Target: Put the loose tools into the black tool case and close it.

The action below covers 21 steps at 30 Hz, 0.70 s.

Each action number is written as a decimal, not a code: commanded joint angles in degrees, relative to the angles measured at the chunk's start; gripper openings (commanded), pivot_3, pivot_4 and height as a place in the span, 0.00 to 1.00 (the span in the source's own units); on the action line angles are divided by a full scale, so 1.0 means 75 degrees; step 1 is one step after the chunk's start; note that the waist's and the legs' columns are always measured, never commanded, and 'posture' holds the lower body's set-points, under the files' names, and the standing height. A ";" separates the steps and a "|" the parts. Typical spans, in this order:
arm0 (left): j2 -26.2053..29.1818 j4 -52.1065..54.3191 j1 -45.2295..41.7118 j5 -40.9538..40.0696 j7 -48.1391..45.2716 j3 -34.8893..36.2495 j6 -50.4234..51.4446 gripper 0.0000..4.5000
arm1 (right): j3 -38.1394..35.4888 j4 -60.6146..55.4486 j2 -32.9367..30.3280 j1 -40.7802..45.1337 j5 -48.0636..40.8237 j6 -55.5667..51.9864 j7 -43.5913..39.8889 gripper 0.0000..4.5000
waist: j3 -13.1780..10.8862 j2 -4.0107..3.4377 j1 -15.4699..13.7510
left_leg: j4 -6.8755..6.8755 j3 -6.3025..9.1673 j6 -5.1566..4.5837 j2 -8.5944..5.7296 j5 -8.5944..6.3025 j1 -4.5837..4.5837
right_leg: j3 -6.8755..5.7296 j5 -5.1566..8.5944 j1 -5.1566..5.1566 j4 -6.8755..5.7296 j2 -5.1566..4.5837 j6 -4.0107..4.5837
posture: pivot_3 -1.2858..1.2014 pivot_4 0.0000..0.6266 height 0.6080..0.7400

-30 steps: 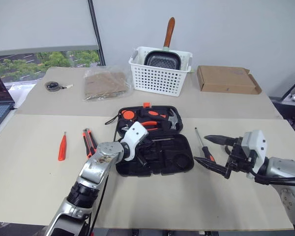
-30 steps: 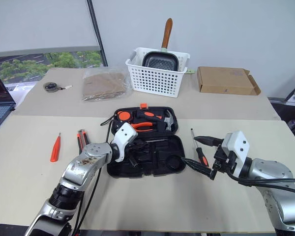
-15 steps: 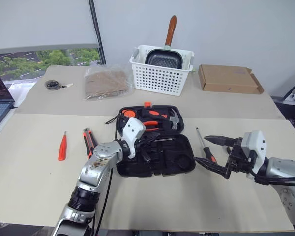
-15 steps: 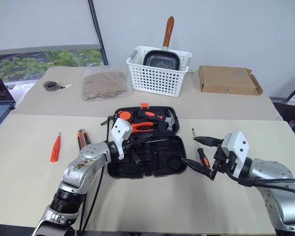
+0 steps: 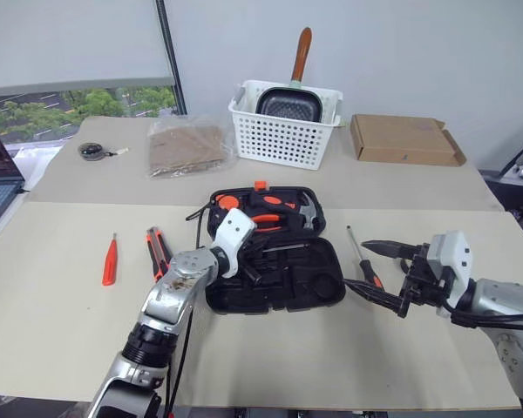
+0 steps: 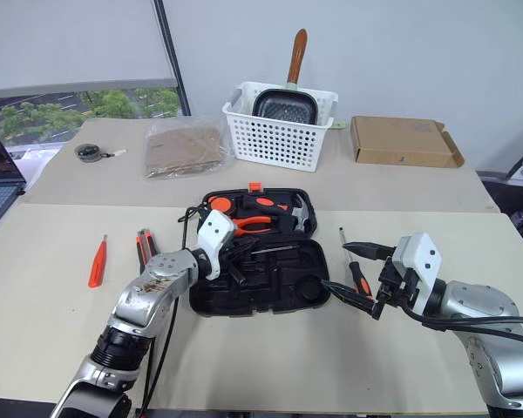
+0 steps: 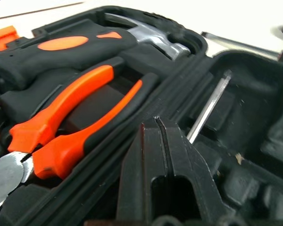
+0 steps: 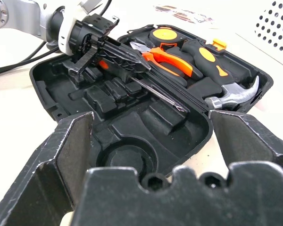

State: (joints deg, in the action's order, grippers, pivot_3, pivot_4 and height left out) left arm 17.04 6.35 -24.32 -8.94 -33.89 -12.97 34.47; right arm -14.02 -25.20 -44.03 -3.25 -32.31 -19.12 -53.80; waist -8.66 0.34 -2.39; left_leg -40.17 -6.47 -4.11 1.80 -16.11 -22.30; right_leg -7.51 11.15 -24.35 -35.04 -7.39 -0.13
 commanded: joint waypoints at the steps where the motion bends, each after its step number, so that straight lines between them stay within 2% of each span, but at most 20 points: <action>1: 0.0552 -0.0133 0.0088 0.0471 -0.0486 -0.0869 0.0320 0.00 | -0.0136 -0.0153 0.0058 0.0021 0.0016 0.0222 0.0031 1.00 | 0.0002 -0.0003 0.0005 | 0.0000 0.0000 0.0000 0.0001 0.0000 0.0003 | 0.0000 0.0000 0.0001 0.0000 0.0000 0.0000 | 0.52 0.24 0.70; 11: 0.0965 -0.1007 -0.0228 0.1392 -0.0643 -0.1823 0.0048 0.00 | -0.0164 -0.0286 0.0157 -0.0285 0.0088 0.0252 0.0121 1.00 | 0.0042 -0.0036 0.0012 | 0.0001 -0.0004 0.0000 0.0000 -0.0002 0.0031 | 0.0014 0.0002 0.0020 -0.0004 -0.0002 -0.0002 | 0.52 0.24 0.70; 14: 0.0788 -0.0992 -0.0236 0.1343 -0.0466 -0.1530 -0.0098 0.00 | -0.0124 -0.0274 0.0129 -0.0356 0.0248 0.0141 0.0291 1.00 | 0.0066 -0.0044 0.0012 | 0.0000 -0.0005 0.0000 0.0000 -0.0002 0.0039 | 0.0019 0.0001 0.0024 -0.0005 -0.0004 -0.0003 | 0.52 0.24 0.70; 21: 0.0445 -0.0458 -0.0144 0.0314 -0.0898 -0.0265 -0.1772 0.00 | 0.0046 0.0086 0.0200 -0.0264 0.1014 -0.0946 0.1749 1.00 | 0.0080 -0.0069 0.0011 | 0.0002 -0.0004 0.0021 0.0007 0.0009 0.0023 | 0.0025 0.0000 -0.0003 -0.0020 -0.0007 -0.0002 | 0.52 0.24 0.70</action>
State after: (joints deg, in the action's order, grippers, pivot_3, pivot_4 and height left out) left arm 20.85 1.62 -25.29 -3.89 -39.03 -17.35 23.56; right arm -13.68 -24.53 -42.55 -5.80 -26.11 -23.84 -43.83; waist -8.07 -0.18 -2.31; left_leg -40.16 -6.50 -3.94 1.85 -16.03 -22.23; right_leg -7.34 11.15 -24.49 -35.21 -7.43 -0.14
